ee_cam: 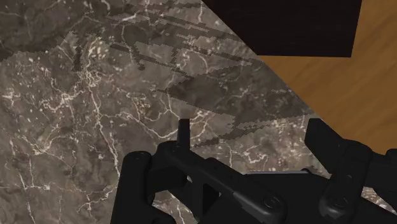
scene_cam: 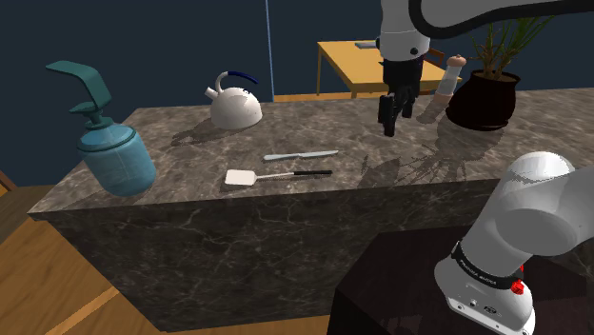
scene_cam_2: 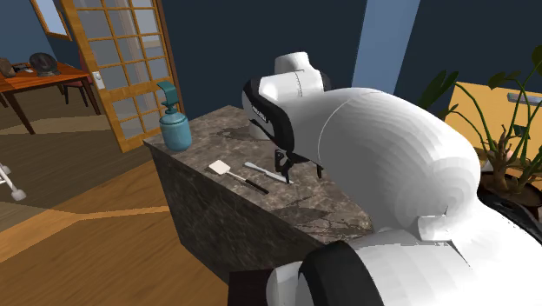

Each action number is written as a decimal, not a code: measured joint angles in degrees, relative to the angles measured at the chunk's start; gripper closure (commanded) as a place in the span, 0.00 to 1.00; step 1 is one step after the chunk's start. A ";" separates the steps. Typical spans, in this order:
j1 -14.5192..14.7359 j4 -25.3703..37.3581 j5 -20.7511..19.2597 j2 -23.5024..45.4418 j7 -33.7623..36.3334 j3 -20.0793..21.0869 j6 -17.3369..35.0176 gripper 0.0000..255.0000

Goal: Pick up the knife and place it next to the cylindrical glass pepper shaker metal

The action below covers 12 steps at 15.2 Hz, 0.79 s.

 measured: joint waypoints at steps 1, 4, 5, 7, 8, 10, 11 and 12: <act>0.00 0.00 0.00 0.00 0.00 0.00 0.00 0.00; 1.01 0.44 -0.86 3.56 -4.91 -1.90 4.05 0.00; 1.57 1.42 -1.01 5.27 -7.09 -2.55 5.25 0.00; 2.70 2.16 -1.27 9.17 -11.52 -3.92 9.25 0.00; 3.47 2.89 -1.05 11.03 -13.48 -4.23 10.80 0.00; 4.81 4.53 -0.71 15.29 -17.74 -5.13 14.25 0.00; 5.28 5.47 -0.62 17.31 -20.28 -5.84 15.76 0.00; 5.90 6.19 -0.33 19.33 -22.61 -6.28 17.43 0.00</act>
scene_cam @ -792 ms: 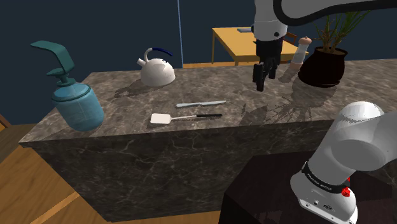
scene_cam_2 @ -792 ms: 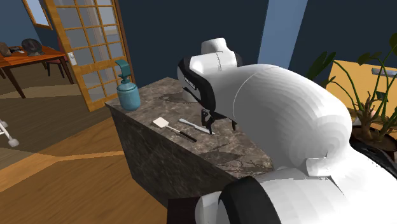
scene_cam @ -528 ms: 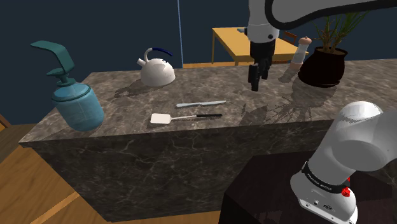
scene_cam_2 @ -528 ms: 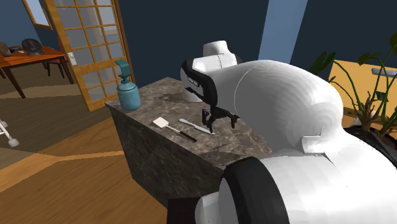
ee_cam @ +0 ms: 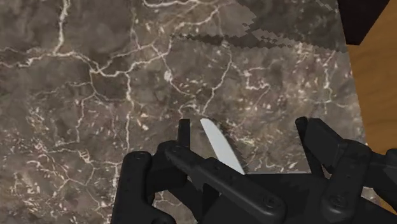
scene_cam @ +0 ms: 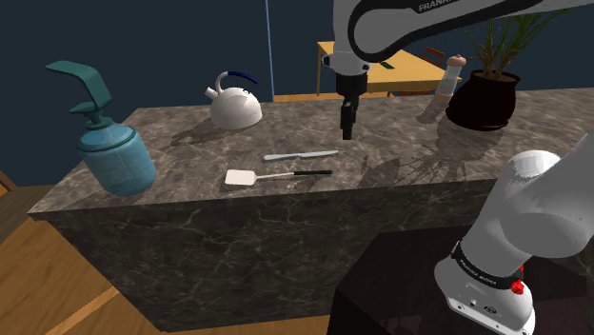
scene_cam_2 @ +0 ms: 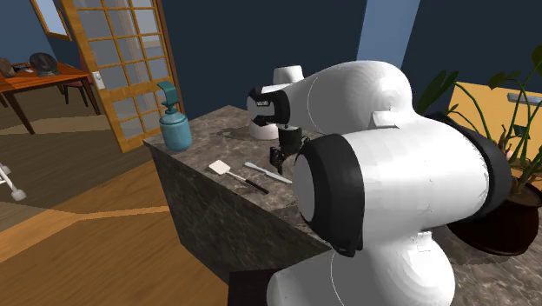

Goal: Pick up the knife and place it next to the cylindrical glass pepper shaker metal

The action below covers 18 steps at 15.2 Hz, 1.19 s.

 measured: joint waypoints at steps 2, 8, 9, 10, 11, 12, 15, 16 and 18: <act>1.21 1.37 0.75 3.16 -4.68 -0.75 2.54 0.00; 4.55 8.75 4.33 14.60 -18.99 -1.91 8.42 0.00; 5.08 10.14 5.08 16.26 -21.25 -1.83 8.89 0.00; 5.53 10.80 5.62 17.29 -22.71 -1.60 9.45 0.00; 5.63 11.02 5.92 18.29 -23.80 -1.64 10.31 0.00; 5.72 11.05 6.10 18.90 -24.25 -1.61 10.92 0.00; 5.84 9.86 6.33 20.00 -24.65 -1.53 13.24 0.00; 5.79 9.48 6.36 20.34 -24.83 -1.59 13.97 0.00; 5.86 8.61 6.43 20.85 -24.78 -1.53 15.35 0.00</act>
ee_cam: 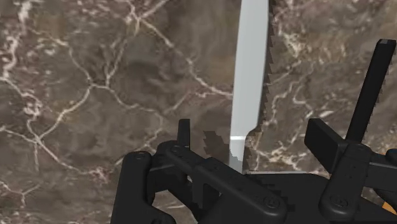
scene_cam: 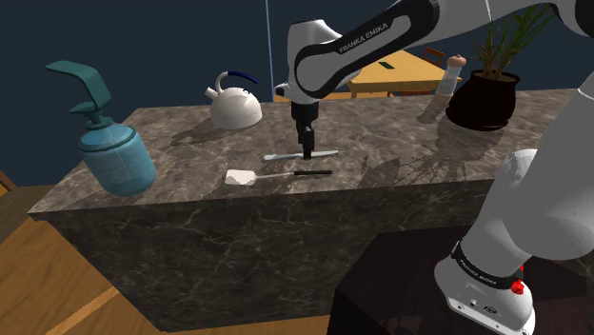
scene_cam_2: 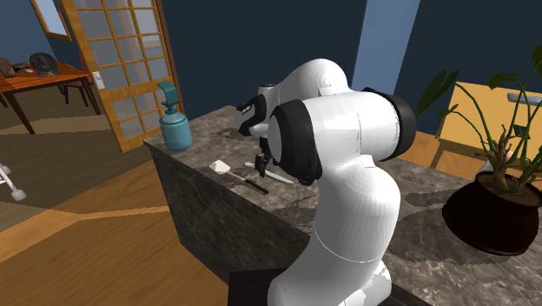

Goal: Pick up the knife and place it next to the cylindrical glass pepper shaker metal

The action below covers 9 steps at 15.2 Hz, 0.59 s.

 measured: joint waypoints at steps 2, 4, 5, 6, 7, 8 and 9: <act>0.04 -0.37 0.02 0.12 0.04 0.04 0.49 0.00; 0.03 -0.43 0.03 0.16 0.02 0.03 0.61 0.00; 0.03 -0.45 0.03 0.16 0.01 0.03 0.63 0.00; 0.03 -0.45 0.03 0.16 0.01 0.03 0.63 0.00; 0.03 -0.45 0.03 0.16 0.01 0.03 0.63 1.00; 0.03 -0.45 0.03 0.16 0.01 0.03 0.63 1.00; 0.03 -0.45 0.03 0.16 0.01 0.03 0.63 1.00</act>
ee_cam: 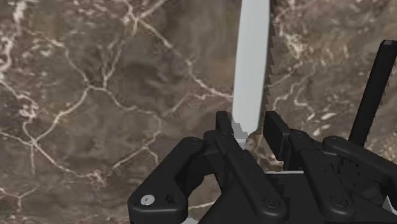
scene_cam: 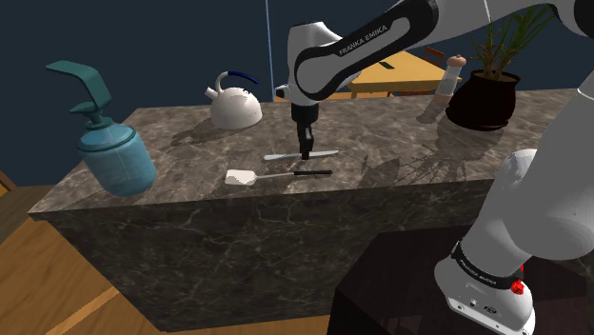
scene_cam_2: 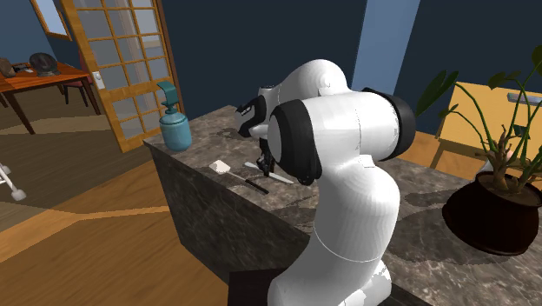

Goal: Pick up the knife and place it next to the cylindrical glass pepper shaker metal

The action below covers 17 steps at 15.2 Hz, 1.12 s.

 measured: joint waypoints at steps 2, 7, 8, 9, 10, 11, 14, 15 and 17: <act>0.00 0.00 0.00 0.00 0.00 0.00 0.00 1.00; 0.00 0.00 0.00 0.00 0.00 0.00 0.00 1.00; 0.00 0.00 0.00 0.00 0.00 0.00 0.00 1.00; -0.03 0.08 -0.02 -0.22 -0.03 -0.03 -0.30 1.00; -0.01 0.63 -0.04 -0.33 0.02 -0.01 -0.95 1.00; -0.02 0.93 -0.07 -0.64 0.04 -0.01 -1.55 1.00; -0.04 2.21 -0.16 -1.52 0.09 -0.03 -3.71 1.00; -0.07 2.83 -0.19 -1.75 0.05 -0.06 -4.56 1.00; -0.03 3.86 -0.24 -2.27 0.20 -0.01 -6.10 1.00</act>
